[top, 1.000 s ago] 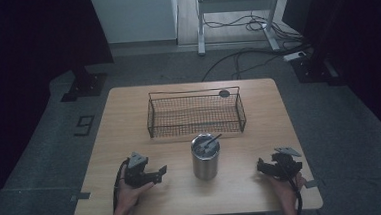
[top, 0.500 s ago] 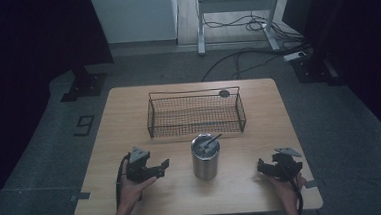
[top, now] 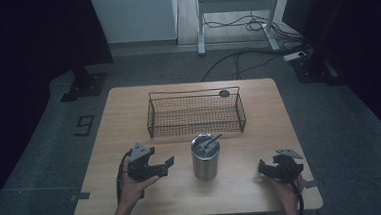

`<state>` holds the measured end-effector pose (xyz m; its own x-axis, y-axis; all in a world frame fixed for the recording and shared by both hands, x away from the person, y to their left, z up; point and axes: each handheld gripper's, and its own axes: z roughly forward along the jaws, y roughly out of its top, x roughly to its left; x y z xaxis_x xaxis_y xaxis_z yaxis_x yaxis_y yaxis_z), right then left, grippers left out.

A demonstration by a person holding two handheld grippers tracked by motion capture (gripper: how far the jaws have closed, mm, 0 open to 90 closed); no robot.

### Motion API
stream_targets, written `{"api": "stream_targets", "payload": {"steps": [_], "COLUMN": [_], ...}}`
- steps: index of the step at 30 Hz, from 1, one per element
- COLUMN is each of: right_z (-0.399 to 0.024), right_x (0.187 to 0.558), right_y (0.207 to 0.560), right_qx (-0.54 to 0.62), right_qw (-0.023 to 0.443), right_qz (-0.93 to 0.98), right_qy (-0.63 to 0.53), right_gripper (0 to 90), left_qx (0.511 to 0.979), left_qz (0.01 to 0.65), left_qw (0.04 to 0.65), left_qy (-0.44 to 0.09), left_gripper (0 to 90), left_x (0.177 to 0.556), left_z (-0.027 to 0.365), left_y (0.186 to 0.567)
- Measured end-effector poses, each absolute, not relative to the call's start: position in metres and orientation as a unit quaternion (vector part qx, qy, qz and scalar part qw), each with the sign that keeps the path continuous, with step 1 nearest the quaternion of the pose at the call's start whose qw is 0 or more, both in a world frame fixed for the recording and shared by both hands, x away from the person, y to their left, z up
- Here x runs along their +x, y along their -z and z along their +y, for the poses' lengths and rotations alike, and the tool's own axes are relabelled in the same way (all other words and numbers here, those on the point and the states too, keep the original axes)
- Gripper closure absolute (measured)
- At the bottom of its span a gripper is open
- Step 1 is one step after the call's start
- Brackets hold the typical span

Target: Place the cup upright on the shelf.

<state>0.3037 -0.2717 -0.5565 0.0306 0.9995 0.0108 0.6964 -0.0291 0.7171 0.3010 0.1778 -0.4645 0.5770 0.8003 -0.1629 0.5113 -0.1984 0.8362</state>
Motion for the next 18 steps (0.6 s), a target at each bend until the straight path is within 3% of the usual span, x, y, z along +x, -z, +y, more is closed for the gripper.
{"api": "stream_targets", "payload": {"steps": [18], "right_z": [-0.272], "right_x": [0.303], "right_y": [0.557], "right_qx": [0.664], "right_qw": [0.277], "right_qz": [0.638], "right_qy": [-0.275], "right_gripper": [1.1], "left_qx": [0.772], "left_qz": [0.392], "left_qw": [0.484], "left_qy": [-0.128], "left_gripper": [5.5], "left_x": [0.298], "left_z": [0.143], "left_y": [0.456]}}
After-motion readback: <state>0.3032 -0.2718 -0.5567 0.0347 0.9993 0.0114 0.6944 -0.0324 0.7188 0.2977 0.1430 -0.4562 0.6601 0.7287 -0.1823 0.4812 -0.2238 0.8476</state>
